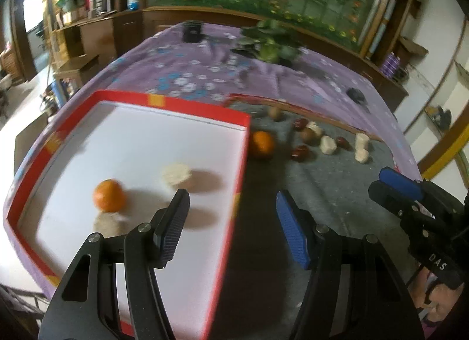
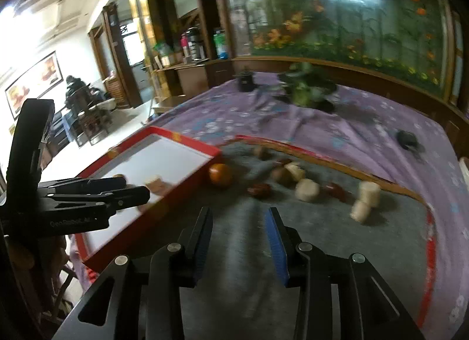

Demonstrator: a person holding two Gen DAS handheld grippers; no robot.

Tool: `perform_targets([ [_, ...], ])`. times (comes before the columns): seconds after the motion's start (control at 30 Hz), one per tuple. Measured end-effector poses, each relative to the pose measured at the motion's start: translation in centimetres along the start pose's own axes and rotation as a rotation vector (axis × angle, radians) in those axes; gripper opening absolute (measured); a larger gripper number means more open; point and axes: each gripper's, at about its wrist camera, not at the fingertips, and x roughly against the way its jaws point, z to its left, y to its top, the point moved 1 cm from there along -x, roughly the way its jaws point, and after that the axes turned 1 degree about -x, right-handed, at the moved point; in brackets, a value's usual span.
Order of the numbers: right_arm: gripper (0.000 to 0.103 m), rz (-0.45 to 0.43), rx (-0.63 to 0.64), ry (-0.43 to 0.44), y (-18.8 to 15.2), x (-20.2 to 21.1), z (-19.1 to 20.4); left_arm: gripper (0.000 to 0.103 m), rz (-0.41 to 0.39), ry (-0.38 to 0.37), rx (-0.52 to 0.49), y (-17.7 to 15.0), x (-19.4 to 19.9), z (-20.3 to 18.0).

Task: Organize fruits
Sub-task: 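Open both grippers to release the white cube and kiwi into the tray, then grasp a red date with the left gripper while the right gripper moves toward white cubes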

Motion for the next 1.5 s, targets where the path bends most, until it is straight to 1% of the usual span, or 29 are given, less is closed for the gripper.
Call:
perform_targets([
  [0.13, 0.036, -0.005, -0.047, -0.027, -0.6, 0.7, -2.7, 0.062, 0.027, -0.052, -0.027, 0.6, -1.3, -2.5],
  [0.3, 0.036, -0.006, -0.104, -0.024, -1.5, 1.0, -5.5, 0.062, 0.049, -0.074, -0.073, 1.4, -3.1, -5.8],
  [0.4, 0.037, -0.01, -0.124, -0.023, -1.8, 1.0, -6.7, 0.062, 0.079, -0.097, -0.049, 2.2, -4.9, -7.1],
  [0.57, 0.037, -0.01, -0.15, -0.01, -2.1, 1.1, -8.5, 0.062, 0.121, -0.085, 0.037, 3.3, -7.8, -8.1],
  [0.67, 0.037, -0.014, -0.156, -0.003, -2.1, 1.2, -9.7, 0.062, 0.13, -0.055, 0.085, 3.9, -9.1, -8.6],
  [0.77, 0.037, -0.021, -0.169, 0.014, -2.0, 1.1, -10.5, 0.062, 0.14, -0.036, 0.138, 4.3, -10.1, -8.6],
  [0.9, 0.037, -0.027, -0.18, 0.034, -1.8, 0.9, -11.2, 0.062, 0.183, -0.019, 0.219, 4.8, -11.8, -8.1],
  [0.97, 0.037, -0.031, -0.186, 0.044, -1.9, 0.8, -11.5, 0.062, 0.174, -0.004, 0.224, 5.1, -11.7, -8.3],
  [1.17, 0.037, -0.038, -0.211, 0.071, -2.1, 0.6, -12.3, 0.061, 0.187, 0.03, 0.242, 5.4, -12.2, -8.6],
  [1.2, 0.037, -0.038, -0.219, 0.073, -2.2, 0.6, -12.5, 0.056, 0.189, 0.036, 0.243, 5.4, -12.2, -8.5],
  [1.23, 0.037, -0.038, -0.228, 0.076, -2.2, 0.6, -12.8, 0.044, 0.191, 0.046, 0.241, 5.5, -12.3, -8.5],
  [1.3, 0.037, -0.044, -0.251, 0.088, -2.3, 0.6, -13.3, 0.03, 0.194, 0.075, 0.241, 5.6, -12.3, -8.0],
  [1.37, 0.037, -0.048, -0.266, 0.093, -2.3, 0.6, -13.7, 0.029, 0.195, 0.046, 0.248, 5.5, -12.3, -7.6],
  [1.5, 0.037, -0.047, -0.27, 0.096, -2.4, 0.5, -13.7, 0.029, 0.187, 0.044, 0.215, 5.2, -12.1, -7.8],
])
